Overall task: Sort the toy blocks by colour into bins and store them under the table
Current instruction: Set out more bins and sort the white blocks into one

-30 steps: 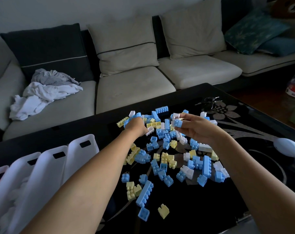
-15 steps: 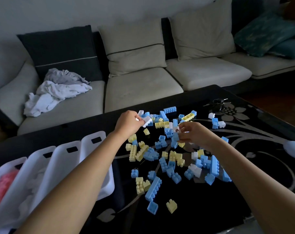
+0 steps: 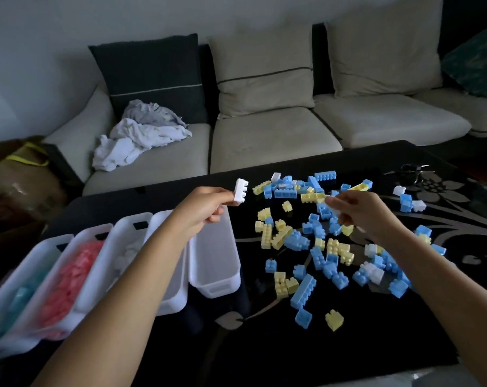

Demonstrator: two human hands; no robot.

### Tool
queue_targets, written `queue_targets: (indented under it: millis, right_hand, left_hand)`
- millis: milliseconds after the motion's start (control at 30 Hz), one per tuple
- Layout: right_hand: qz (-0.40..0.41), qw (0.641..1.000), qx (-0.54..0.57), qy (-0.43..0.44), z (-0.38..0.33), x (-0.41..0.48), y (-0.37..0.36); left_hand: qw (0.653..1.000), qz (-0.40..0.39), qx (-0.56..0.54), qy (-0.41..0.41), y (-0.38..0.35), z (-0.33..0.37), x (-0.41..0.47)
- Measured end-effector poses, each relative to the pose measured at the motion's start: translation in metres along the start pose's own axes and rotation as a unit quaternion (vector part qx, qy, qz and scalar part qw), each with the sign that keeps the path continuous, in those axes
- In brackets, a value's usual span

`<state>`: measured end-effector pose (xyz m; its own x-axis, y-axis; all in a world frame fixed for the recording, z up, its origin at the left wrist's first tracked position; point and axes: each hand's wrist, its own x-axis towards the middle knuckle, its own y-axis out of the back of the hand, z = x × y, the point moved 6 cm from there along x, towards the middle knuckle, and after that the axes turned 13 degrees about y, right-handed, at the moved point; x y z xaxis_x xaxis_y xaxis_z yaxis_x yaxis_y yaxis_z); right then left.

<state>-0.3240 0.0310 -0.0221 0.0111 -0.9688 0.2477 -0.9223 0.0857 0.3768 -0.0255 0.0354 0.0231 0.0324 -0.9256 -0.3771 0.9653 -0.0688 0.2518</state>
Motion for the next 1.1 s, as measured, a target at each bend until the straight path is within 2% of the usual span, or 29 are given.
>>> queue_targets:
  millis: [100,233,400,533,667,800,933,967,1033,1100]
  right_hand:
    - [-0.060,0.994,0.089,-0.032,-0.020,-0.006,-0.034]
    - [-0.172,0.974,0.144,-0.027,-0.066,-0.003,-0.104]
    - [-0.280,0.941,0.189,-0.016,-0.135,-0.005,-0.214]
    - [-0.359,0.914,0.191,-0.010,-0.169,-0.014,-0.295]
    - [-0.402,0.898,0.174,-0.038,-0.177,-0.018,-0.338]
    - [-0.398,0.899,0.179,-0.038,-0.182,-0.016,-0.337]
    - [-0.348,0.920,0.176,-0.037,-0.174,-0.002,-0.297]
    - [-0.351,0.922,0.161,-0.012,-0.174,0.000,-0.284]
    - [-0.376,0.918,0.126,0.001,-0.169,0.003,-0.257]
    - [-0.375,0.924,0.051,0.060,-0.162,0.009,-0.225]
  left_hand:
    - [0.999,0.032,-0.013,-0.007,0.036,-0.018,-0.014]
    - [0.987,0.162,-0.001,-0.012,0.112,-0.055,-0.035]
    - [0.950,0.297,0.093,0.014,0.172,-0.095,-0.068]
    - [0.924,0.323,0.200,0.034,0.193,-0.114,-0.078]
    - [0.904,0.328,0.273,0.024,0.194,-0.117,-0.077]
    - [0.927,0.311,0.209,0.001,0.189,-0.107,-0.076]
    - [0.911,0.336,0.241,-0.007,0.180,-0.091,-0.072]
    - [0.909,0.335,0.247,-0.011,0.177,-0.086,-0.071]
    - [0.929,0.305,0.207,-0.022,0.162,-0.073,-0.065]
    - [0.949,0.273,0.151,-0.050,0.144,-0.056,-0.062]
